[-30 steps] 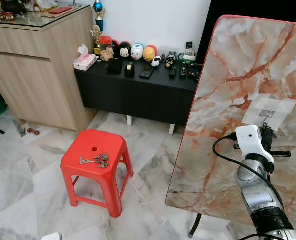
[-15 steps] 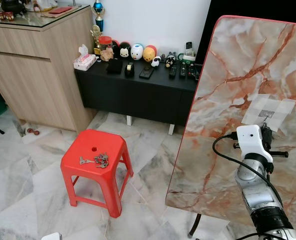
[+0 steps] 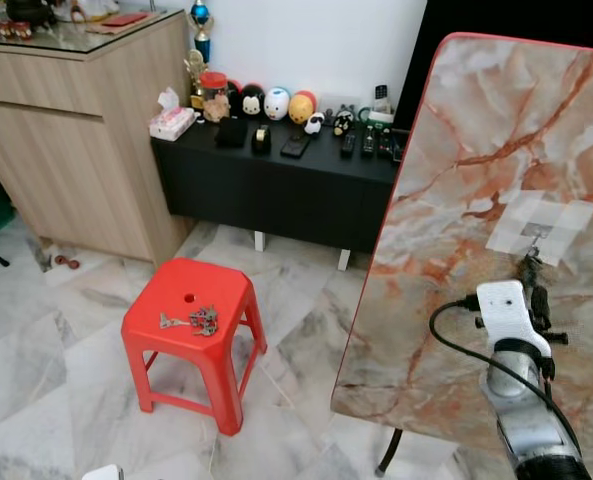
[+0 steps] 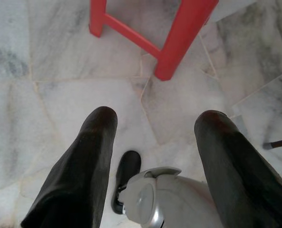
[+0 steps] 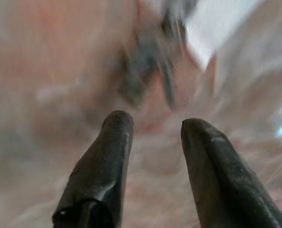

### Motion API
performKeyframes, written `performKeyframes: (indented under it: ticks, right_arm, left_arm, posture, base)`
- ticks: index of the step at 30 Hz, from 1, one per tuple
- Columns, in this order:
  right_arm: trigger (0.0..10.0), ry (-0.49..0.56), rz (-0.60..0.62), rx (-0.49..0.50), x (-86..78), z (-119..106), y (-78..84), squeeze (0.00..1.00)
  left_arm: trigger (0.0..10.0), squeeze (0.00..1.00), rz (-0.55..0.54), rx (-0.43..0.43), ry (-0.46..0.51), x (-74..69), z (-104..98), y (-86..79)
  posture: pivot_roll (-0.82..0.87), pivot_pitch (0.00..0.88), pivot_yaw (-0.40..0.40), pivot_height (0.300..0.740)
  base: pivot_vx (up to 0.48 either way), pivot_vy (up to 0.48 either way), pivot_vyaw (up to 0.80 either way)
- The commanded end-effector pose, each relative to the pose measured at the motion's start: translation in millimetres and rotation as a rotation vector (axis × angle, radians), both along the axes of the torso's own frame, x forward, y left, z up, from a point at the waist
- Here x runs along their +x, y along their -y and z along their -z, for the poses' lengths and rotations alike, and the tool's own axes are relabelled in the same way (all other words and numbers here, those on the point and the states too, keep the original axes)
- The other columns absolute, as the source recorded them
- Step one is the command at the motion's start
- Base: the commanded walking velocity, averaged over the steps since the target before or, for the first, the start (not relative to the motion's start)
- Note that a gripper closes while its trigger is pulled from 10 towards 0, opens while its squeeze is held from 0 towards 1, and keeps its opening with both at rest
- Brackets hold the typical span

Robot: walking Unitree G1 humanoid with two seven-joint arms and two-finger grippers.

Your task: Hang keys on a hook

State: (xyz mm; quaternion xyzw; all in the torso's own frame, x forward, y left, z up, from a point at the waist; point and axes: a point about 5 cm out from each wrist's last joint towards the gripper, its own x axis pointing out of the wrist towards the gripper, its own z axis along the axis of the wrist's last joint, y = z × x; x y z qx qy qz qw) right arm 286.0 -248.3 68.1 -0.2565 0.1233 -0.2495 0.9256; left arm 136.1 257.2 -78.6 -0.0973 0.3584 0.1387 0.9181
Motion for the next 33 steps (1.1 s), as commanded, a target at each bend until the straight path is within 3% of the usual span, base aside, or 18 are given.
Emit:
performKeyframes:
  ticks: [1, 2, 4, 6, 7, 11, 17, 19, 22, 23, 24, 26, 29, 31, 33]
  right_arm:
    - [10.0, -0.006, 0.006, 0.101, -6.8, 7.4, 1.5, 0.00]
    - [10.0, -0.033, -0.003, 0.208, -15.1, 24.1, 0.4, 0.00]
    - [10.0, -0.033, -0.003, 0.208, -15.1, 24.1, 0.4, 0.00]
    - [10.0, -0.070, -0.012, 0.302, -21.8, 40.1, -1.7, 0.00]
    - [10.0, -0.070, -0.012, 0.302, -21.8, 40.1, -1.7, 0.00]
    - [10.0, -0.270, -0.041, 0.456, -48.4, 90.9, -13.3, 0.00]
    - [10.0, -0.372, -0.012, 0.550, -74.4, 117.5, -16.0, 0.00]
    - [10.0, -0.429, 0.022, 0.632, -88.5, 130.6, -18.4, 0.00]
    - [10.0, -0.481, 0.043, 0.664, -101.6, 139.9, -20.4, 0.00]
    - [10.0, -0.527, 0.065, 0.677, -112.8, 146.8, -21.4, 0.00]
    - [10.0, -0.573, 0.143, 0.706, -128.5, 155.0, -20.5, 0.00]
    - [10.0, -0.609, 0.243, 0.747, -145.0, 162.4, -19.8, 0.00]
    - [10.0, -0.607, 0.245, 0.781, -146.6, 164.1, -23.2, 0.00]
    - [10.0, -0.654, 0.122, 0.745, -141.1, 164.7, -36.3, 0.00]
    - [10.0, -0.657, 0.116, 0.745, -140.3, 165.2, -40.0, 0.00]
  left_arm:
    - [10.0, 0.00, 0.002, -0.016, -0.029, -5.4, 3.6, 2.7]
    - [10.0, 0.00, 0.004, -0.015, -0.029, -5.2, 3.5, 2.5]
    - [10.0, 0.00, 0.004, -0.015, -0.029, -5.2, 3.5, 2.5]
    - [10.0, 0.00, 0.005, -0.014, -0.030, -4.9, 3.4, 2.5]
    - [10.0, 0.00, 0.005, -0.014, -0.030, -4.9, 3.4, 2.5]
    - [10.0, 0.00, 0.011, -0.013, -0.034, -3.9, 3.3, 2.4]
    - [10.0, 0.00, 0.017, -0.011, -0.043, -3.6, 3.2, 1.3]
    - [10.0, 0.00, 0.029, -0.006, -0.051, -3.4, 3.1, 0.3]
    - [10.0, 0.00, 0.035, -0.002, -0.056, -3.4, 2.9, -0.6]
    - [10.0, 0.00, 0.042, 0.004, -0.063, -3.4, 2.7, -1.9]
    - [10.0, 0.00, 0.048, 0.010, -0.070, -3.5, 2.5, -3.4]
    - [10.0, 0.00, 0.059, 0.017, -0.081, -3.9, 2.3, -4.9]
    - [10.0, 0.00, 0.079, 0.027, -0.085, -3.3, 1.7, -5.9]
    - [10.0, 0.00, 0.083, 0.033, -0.085, -3.3, 0.8, -8.7]
    - [10.0, 0.00, 0.091, 0.038, -0.091, -3.5, 0.4, -10.3]
  posture:
    - [0.16, 0.000, -0.093, 0.740]
    - [0.16, 0.000, -0.091, 0.740]
    - [0.16, 0.000, -0.091, 0.740]
    - [0.15, 0.000, -0.090, 0.740]
    - [0.15, 0.000, -0.090, 0.740]
    - [0.16, 0.000, -0.087, 0.740]
    - [0.15, 0.000, -0.070, 0.740]
    - [0.15, 0.000, -0.063, 0.740]
    - [0.16, 0.000, -0.050, 0.740]
    - [0.15, 0.000, -0.039, 0.740]
    - [0.14, 0.000, -0.028, 0.740]
    - [0.15, 0.000, -0.028, 0.740]
    - [0.16, 0.000, -0.024, 0.740]
    - [0.16, 0.000, -0.012, 0.740]
    - [0.16, 0.000, -0.002, 0.740]
  base:
    - [0.000, 0.000, 0.00]
    - [0.000, 0.000, 0.00]
    - [0.000, 0.000, 0.00]
    - [0.000, 0.000, 0.00]
    - [0.000, 0.000, 0.00]
    - [0.000, 0.000, 0.00]
    - [0.000, 0.000, 0.00]
    - [0.000, 0.000, 0.00]
    - [0.000, 0.000, 0.00]
    - [0.000, 0.000, 0.00]
    - [0.000, 0.000, 0.00]
    - [0.000, 0.000, 0.00]
    - [0.000, 0.000, 0.00]
    - [0.000, 0.000, 0.00]
    - [0.000, 0.000, 0.00]
